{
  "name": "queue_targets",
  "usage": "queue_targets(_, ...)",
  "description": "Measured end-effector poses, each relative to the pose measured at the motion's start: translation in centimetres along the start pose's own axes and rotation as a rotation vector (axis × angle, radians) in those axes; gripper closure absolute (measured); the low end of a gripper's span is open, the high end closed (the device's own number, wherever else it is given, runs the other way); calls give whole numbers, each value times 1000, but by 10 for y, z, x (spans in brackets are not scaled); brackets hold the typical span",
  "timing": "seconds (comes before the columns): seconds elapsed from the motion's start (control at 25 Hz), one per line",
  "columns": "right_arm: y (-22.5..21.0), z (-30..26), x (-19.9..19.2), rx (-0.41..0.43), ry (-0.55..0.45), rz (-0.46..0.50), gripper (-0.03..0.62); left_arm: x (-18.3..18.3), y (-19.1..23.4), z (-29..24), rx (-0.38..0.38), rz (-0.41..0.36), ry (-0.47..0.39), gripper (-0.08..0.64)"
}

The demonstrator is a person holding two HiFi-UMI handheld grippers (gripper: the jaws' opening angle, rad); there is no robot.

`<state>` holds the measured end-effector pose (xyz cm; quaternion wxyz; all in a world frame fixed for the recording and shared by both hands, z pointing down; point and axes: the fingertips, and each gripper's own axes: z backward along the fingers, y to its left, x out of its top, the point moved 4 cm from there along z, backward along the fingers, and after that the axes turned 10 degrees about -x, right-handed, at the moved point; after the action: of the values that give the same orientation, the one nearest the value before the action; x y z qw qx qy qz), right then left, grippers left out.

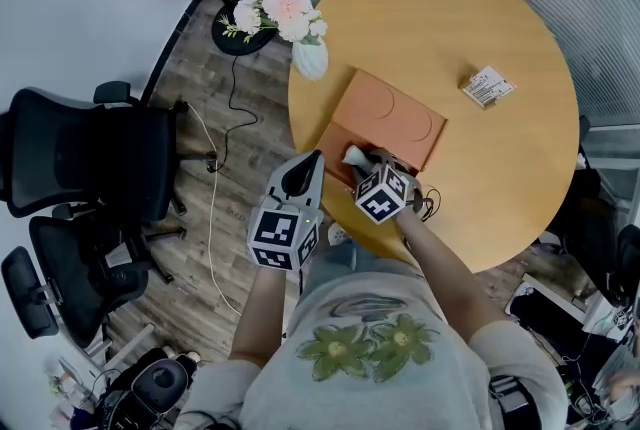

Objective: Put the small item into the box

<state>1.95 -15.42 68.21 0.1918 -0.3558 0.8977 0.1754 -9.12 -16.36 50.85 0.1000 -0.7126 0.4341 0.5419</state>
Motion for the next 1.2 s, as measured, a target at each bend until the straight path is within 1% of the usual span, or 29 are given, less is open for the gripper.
queue_targets(0.44,4,-2,-4,12,21,3,431,1,-3,0,-3,0,-4,560)
queue_targets(0.68,6,-4,-4,24,17,1,411,1,-2,0,0,0,-4,560)
queue_targets(0.76,6,-3,-4,27,18,3,386,1,-3,0,-1,-2,-5,560)
queue_targets(0.84,7,-2,-4,29,20,5,385,1,-3,0,-1,-3,-5,560)
queue_targets(1.2,4,9,4,3,-31,-22,385,2,-4,3,0,-8,-7,560)
